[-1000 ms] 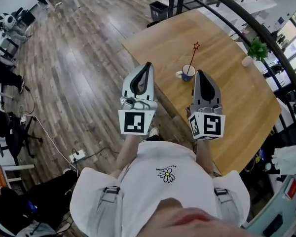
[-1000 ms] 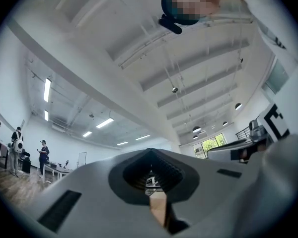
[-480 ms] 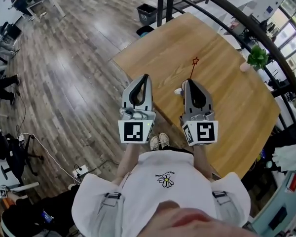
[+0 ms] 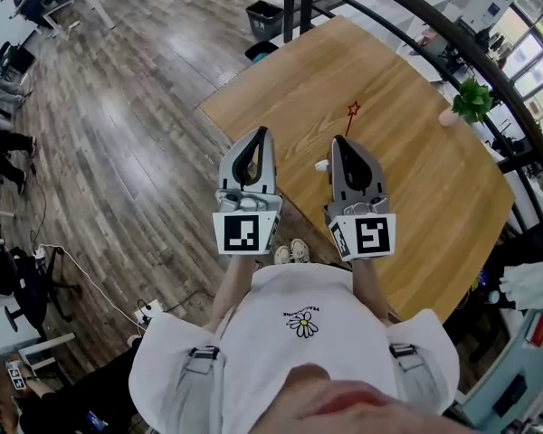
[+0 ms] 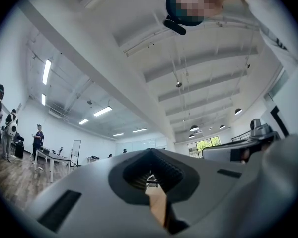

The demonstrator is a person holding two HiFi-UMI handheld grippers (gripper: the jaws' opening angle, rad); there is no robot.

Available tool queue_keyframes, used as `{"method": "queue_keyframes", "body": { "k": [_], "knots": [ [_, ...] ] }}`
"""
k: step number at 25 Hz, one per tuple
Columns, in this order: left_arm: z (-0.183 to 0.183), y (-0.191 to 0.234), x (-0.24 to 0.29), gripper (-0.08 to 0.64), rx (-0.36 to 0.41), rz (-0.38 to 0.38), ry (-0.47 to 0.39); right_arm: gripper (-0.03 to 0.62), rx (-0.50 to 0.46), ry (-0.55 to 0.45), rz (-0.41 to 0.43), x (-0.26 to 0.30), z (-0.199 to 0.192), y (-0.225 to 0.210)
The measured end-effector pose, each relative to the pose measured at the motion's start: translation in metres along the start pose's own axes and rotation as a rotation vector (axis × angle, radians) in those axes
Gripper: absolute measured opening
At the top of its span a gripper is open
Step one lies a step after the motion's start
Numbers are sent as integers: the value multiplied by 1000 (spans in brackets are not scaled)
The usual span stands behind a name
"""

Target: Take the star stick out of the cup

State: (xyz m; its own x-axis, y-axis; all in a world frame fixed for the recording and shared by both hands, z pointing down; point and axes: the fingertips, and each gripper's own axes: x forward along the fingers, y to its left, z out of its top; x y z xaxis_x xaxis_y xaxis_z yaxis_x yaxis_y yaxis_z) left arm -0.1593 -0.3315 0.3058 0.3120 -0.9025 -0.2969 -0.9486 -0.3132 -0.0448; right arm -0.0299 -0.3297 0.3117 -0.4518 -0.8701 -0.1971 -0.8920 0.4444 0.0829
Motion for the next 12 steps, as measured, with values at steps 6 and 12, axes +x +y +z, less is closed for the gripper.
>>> {"method": "queue_keyframes", "body": {
  "k": [6, 12],
  "knots": [
    [-5, -6, 10, 15, -6, -17, 12, 8, 44, 56, -14, 11, -13, -18],
    [-13, -8, 18, 15, -11, -30, 30, 121, 174, 175, 4, 29, -44, -48]
  ]
}}
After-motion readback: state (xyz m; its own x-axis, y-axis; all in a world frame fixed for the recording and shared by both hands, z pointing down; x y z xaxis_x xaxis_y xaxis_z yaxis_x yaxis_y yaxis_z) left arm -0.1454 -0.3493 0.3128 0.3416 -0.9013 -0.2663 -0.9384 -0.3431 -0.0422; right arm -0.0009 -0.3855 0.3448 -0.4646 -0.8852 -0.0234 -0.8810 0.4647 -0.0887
